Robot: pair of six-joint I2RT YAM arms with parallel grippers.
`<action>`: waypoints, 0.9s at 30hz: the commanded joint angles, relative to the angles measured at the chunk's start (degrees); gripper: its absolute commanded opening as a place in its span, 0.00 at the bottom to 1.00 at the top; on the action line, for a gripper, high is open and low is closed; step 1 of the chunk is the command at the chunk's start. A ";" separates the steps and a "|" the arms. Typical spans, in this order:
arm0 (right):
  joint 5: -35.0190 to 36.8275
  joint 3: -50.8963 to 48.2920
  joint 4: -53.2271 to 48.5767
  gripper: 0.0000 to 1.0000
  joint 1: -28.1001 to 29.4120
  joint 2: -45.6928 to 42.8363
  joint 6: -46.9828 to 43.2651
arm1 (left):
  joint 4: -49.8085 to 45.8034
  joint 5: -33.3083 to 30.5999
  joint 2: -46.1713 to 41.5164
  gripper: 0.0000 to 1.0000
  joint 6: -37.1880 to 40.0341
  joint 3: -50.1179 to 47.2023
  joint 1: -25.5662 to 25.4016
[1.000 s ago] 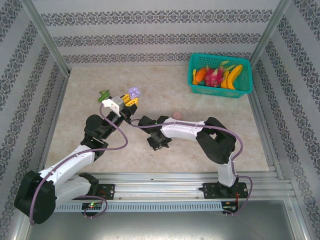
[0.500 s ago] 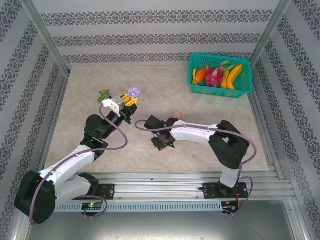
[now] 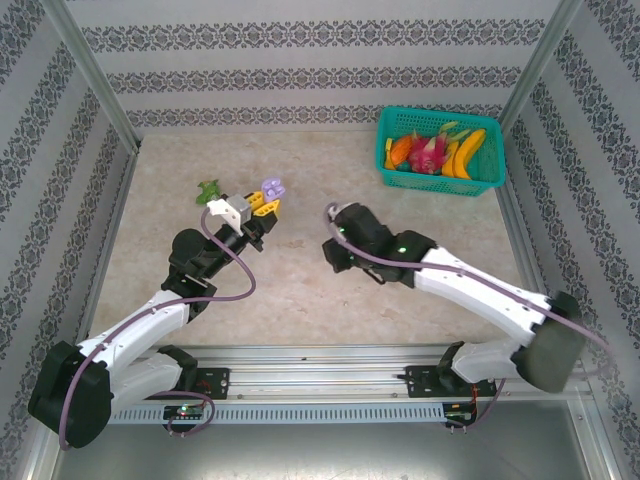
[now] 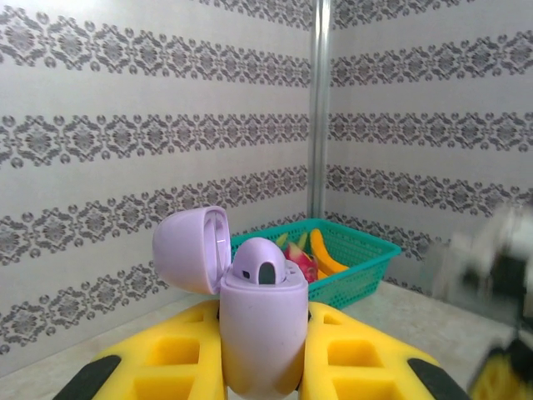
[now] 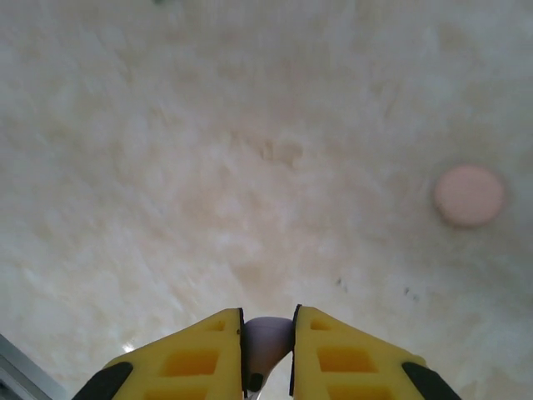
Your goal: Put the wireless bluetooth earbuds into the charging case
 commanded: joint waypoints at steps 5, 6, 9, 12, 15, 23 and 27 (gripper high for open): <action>-2.61 1.65 8.53 0.17 -5.90 -11.32 -0.41 | -0.90 10.12 -1.43 0.00 -0.85 1.68 0.72; -2.89 2.18 9.35 0.17 -6.48 -11.98 -0.61 | -1.24 11.26 -1.26 0.00 -0.92 2.06 0.65; -4.63 3.73 12.08 0.18 -7.41 -13.37 -1.21 | -2.54 14.03 -0.31 0.00 -1.03 3.67 -0.08; -5.95 5.16 14.62 0.18 -7.58 -13.72 -1.55 | -3.03 15.57 1.60 0.00 -0.78 5.35 -1.46; -7.75 5.40 17.67 0.18 -7.60 -13.88 -0.97 | -3.21 16.63 3.63 0.00 -0.50 7.18 -2.94; -12.83 2.50 25.39 0.18 -7.12 -13.81 -0.68 | -5.89 19.90 7.63 0.00 2.10 12.66 -5.24; -13.94 0.52 27.88 0.19 -6.72 -14.51 -1.31 | -6.46 21.73 8.51 0.00 2.97 14.49 -5.49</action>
